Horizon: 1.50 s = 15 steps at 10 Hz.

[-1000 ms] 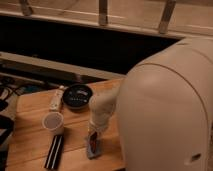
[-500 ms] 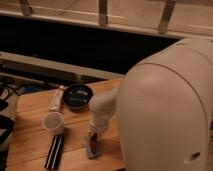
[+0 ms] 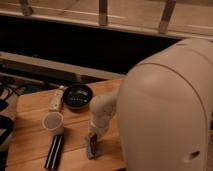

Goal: Place the pepper on the white sponge

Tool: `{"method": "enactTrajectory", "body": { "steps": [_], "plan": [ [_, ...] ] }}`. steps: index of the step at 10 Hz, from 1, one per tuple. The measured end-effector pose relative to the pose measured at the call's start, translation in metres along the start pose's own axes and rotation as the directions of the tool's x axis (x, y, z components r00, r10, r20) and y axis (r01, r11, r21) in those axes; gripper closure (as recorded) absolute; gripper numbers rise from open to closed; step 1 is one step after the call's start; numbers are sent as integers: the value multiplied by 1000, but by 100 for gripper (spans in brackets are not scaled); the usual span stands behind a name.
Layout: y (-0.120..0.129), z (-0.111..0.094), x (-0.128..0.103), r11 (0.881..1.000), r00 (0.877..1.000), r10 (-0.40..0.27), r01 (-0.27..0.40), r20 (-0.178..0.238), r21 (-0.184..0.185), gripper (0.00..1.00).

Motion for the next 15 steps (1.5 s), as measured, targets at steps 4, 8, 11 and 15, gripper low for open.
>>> {"method": "enactTrajectory", "body": {
  "steps": [4,8,11,15],
  "plan": [
    [-2,4,1,1000,1000,4,-4,-2,-5,92],
    [-4,5,2,1000,1000,9,-9,-2,-11,69],
    [-2,6,4,1000,1000,7,-7,-3,-14,64],
    [-3,7,6,1000,1000,8,-8,-3,-21,39]
  ]
}}
